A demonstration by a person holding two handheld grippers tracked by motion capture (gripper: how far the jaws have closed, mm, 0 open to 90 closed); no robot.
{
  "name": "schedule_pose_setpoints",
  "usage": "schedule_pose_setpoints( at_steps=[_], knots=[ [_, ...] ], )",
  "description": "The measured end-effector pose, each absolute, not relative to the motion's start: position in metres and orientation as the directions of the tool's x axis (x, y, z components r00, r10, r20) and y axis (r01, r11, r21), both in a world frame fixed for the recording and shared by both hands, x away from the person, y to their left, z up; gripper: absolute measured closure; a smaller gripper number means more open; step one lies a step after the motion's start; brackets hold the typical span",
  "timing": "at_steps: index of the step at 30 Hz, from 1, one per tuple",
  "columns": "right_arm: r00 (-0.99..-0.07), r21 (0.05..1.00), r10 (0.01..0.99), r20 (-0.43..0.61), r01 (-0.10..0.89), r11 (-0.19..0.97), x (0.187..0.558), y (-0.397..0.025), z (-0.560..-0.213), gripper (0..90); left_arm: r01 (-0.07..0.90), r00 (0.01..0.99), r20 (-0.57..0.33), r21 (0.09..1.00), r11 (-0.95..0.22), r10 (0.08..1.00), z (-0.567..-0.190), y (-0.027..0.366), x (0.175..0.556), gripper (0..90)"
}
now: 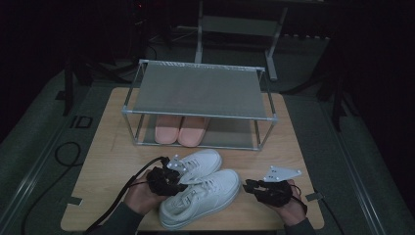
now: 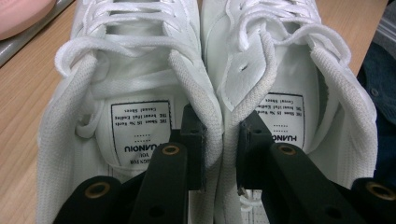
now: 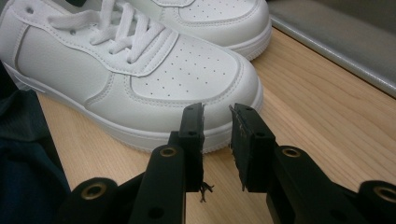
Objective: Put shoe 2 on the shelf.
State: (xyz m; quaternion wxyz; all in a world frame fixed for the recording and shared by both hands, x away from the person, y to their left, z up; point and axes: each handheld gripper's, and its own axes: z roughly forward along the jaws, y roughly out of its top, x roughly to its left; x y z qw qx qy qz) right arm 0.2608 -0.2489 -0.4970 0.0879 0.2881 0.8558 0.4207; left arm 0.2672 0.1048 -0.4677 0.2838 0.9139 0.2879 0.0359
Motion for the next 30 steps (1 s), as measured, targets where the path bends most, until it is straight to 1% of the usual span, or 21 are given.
schedule_pose_setpoints(
  at_steps=[12,18,24,30],
  knots=[
    [-0.805,0.775,0.584,0.103,0.433,0.460,0.260,-0.257,-0.499,73.5,0.460,0.866,-0.100,0.545,-0.701,0.490,-0.463,0.108,0.279,77.9],
    [-0.800,0.776,0.591,0.106,0.438,0.454,0.260,-0.260,-0.500,73.5,0.411,0.892,-0.079,0.549,-0.728,0.444,-0.462,0.111,0.284,78.0],
    [-0.797,0.775,0.594,0.109,0.442,0.452,0.260,-0.261,-0.502,73.5,0.376,0.913,-0.079,0.547,-0.748,0.401,-0.456,0.113,0.289,78.4],
    [-0.793,0.776,0.599,0.113,0.447,0.445,0.260,-0.264,-0.502,73.5,0.366,0.924,-0.122,0.562,-0.742,0.363,-0.454,0.121,0.296,78.7]
  ],
)
